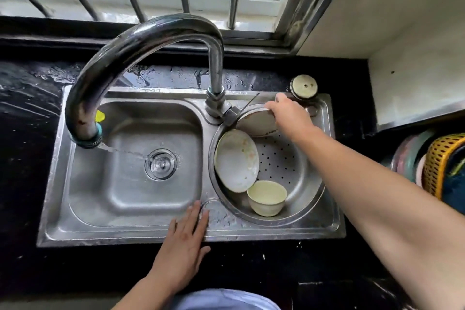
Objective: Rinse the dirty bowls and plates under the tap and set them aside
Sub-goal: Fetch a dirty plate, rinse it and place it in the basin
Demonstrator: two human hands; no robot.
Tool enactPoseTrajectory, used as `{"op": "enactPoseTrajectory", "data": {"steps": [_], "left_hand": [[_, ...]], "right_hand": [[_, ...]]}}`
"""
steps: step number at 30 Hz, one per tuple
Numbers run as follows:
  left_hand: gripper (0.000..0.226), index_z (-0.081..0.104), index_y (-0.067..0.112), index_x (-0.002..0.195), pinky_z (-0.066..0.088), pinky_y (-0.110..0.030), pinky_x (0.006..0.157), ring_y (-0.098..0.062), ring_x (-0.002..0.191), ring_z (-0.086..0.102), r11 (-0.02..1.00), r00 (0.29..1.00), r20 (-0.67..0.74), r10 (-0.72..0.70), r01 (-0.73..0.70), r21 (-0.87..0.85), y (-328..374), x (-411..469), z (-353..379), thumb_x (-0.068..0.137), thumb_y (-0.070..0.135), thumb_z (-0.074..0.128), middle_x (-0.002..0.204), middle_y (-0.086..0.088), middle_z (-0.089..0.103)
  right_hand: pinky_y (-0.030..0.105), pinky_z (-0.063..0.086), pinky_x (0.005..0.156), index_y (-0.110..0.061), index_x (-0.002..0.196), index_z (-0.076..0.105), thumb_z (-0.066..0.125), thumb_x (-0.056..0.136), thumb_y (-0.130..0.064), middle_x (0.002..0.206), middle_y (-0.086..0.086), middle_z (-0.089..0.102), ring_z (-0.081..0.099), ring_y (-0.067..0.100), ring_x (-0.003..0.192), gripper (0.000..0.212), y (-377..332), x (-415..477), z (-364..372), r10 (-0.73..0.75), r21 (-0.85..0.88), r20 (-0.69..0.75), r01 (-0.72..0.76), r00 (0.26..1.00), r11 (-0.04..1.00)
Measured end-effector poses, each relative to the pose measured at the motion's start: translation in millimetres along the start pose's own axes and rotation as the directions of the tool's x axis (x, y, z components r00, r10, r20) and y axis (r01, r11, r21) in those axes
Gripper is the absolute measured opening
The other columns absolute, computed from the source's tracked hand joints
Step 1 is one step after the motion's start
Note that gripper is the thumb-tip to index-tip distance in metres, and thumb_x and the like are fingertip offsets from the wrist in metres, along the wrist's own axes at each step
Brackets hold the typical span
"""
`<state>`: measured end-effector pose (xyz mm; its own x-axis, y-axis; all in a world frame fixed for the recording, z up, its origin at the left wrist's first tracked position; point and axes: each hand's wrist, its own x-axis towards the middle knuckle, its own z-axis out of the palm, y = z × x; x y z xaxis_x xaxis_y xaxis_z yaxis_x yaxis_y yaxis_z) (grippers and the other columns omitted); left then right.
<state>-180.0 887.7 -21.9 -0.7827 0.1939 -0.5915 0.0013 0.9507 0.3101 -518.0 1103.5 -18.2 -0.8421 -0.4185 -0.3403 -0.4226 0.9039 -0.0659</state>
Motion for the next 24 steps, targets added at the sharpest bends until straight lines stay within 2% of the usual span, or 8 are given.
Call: {"op": "enactPoseTrajectory", "data": {"steps": [1, 3, 7, 10, 14, 17, 21, 24], "left_hand": [[0.093, 0.058, 0.004, 0.147, 0.058, -0.055, 0.098, -0.041, 0.139, 0.056, 1.000, 1.000, 0.016, -0.005, 0.005, 0.012, 1, -1, -2, 0.070, 0.040, 0.093, 0.159, -0.024, 0.047], [0.090, 0.060, 0.003, 0.145, 0.060, -0.054, 0.095, -0.041, 0.135, 0.060, 1.000, 1.000, 0.014, -0.004, 0.004, 0.014, 2, -2, 0, 0.069, 0.039, 0.093, 0.156, -0.024, 0.050], [0.076, 0.056, 0.004, 0.148, 0.059, -0.053, 0.097, -0.040, 0.139, 0.057, 0.999, 0.999, -0.043, -0.014, 0.015, 0.037, 2, -1, 5, 0.086, 0.046, 0.047, 0.159, -0.022, 0.047], [0.078, 0.059, 0.004, 0.146, 0.061, -0.052, 0.094, -0.039, 0.136, 0.060, 0.997, 0.999, -0.021, -0.044, 0.045, 0.057, 5, 1, 3, 0.084, 0.047, 0.041, 0.158, -0.022, 0.049], [0.078, 0.039, 0.009, 0.160, 0.048, -0.052, 0.111, -0.036, 0.152, 0.040, 0.999, 0.999, -0.035, -0.037, 0.038, 0.037, 7, 0, 2, 0.093, 0.044, 0.058, 0.170, -0.018, 0.025], [0.093, 0.055, 0.003, 0.149, 0.057, -0.054, 0.098, -0.041, 0.138, 0.058, 0.998, 0.998, -0.015, -0.056, 0.057, 0.022, 8, 3, 5, 0.070, 0.033, 0.093, 0.161, -0.023, 0.043], [0.096, 0.059, 0.001, 0.145, 0.060, -0.054, 0.094, -0.042, 0.132, 0.063, 0.997, 0.997, -0.035, -0.074, 0.075, 0.024, 11, 2, 10, 0.062, 0.029, 0.097, 0.157, -0.025, 0.048], [0.096, 0.047, 0.004, 0.155, 0.052, -0.055, 0.106, -0.040, 0.144, 0.051, 0.999, 0.997, -0.065, -0.042, 0.042, -0.001, 9, 3, 11, 0.074, 0.032, 0.089, 0.165, -0.022, 0.035]], "right_hand": [[0.038, 0.038, 0.066, -0.014, 0.112, 0.060, 0.052, 0.092, -0.006, 0.108, 0.014, 0.050, 0.060, 0.039, 0.090, 0.023, -1, 3, 2, -0.023, 0.011, 0.000, 0.023, 1.000, 1.000], [0.039, 0.038, 0.067, -0.014, 0.108, 0.056, 0.050, 0.093, -0.005, 0.107, 0.014, 0.054, 0.060, 0.038, 0.090, 0.019, -4, 10, 5, -0.043, 0.044, -0.014, 0.043, 0.999, 0.998], [0.040, 0.041, 0.071, -0.014, 0.102, 0.053, 0.050, 0.091, -0.002, 0.106, 0.012, 0.063, 0.062, 0.038, 0.094, 0.017, -11, 16, 14, 0.022, 0.120, -0.024, -0.019, 0.999, 0.993], [0.039, 0.040, 0.071, -0.016, 0.103, 0.057, 0.053, 0.095, -0.011, 0.108, 0.009, 0.066, 0.062, 0.037, 0.096, 0.010, -8, 15, 24, 0.104, 0.201, -0.068, -0.089, 0.992, 0.976], [0.036, 0.038, 0.069, -0.013, 0.107, 0.062, 0.052, 0.099, -0.017, 0.109, 0.010, 0.062, 0.059, 0.033, 0.102, 0.013, -5, 12, 36, 0.104, 0.219, -0.179, -0.063, 0.978, 0.974], [0.039, 0.041, 0.067, -0.008, 0.105, 0.062, 0.053, 0.099, -0.015, 0.107, 0.012, 0.055, 0.054, 0.031, 0.103, 0.013, -4, 11, 40, 0.096, 0.197, -0.234, -0.050, 0.967, 0.979], [0.039, 0.042, 0.080, -0.009, 0.104, 0.058, 0.053, 0.097, -0.011, 0.106, 0.010, 0.058, 0.053, 0.030, 0.102, 0.009, -4, 14, 41, 0.092, 0.144, -0.241, -0.058, 0.966, 0.988], [0.039, 0.042, 0.082, -0.009, 0.102, 0.058, 0.053, 0.097, -0.012, 0.105, 0.009, 0.058, 0.053, 0.030, 0.101, 0.007, -1, 15, 42, 0.098, 0.171, -0.240, -0.057, 0.966, 0.984]]}}
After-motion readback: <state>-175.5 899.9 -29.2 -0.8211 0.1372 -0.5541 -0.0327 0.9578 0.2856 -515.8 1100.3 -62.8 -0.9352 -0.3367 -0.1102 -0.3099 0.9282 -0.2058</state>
